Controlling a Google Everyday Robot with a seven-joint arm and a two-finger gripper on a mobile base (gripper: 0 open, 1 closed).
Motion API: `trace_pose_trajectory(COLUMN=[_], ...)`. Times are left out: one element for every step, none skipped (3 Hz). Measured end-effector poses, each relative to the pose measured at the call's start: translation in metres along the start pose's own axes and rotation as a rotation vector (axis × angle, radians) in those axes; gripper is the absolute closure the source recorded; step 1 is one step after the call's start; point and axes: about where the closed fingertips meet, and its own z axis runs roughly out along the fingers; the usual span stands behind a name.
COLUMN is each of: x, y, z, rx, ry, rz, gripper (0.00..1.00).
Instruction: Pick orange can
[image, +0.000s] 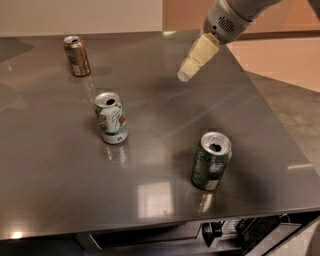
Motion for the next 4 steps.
trace_pose_trajectory(x=[-0.028, -0.051, -0.070, -0.085], y=[-0.011, -0.021, -0.027, -0.031], z=[0.018, 0.035, 0.048, 0.061], rx=[-0.024, -0.031, -0.004, 0.042], ry=[-0.038, -0.064, -0.091, -0.134], rz=[0.009, 0.021, 0.031, 0.078], gripper=[0.00, 0.00, 0.00, 0.00])
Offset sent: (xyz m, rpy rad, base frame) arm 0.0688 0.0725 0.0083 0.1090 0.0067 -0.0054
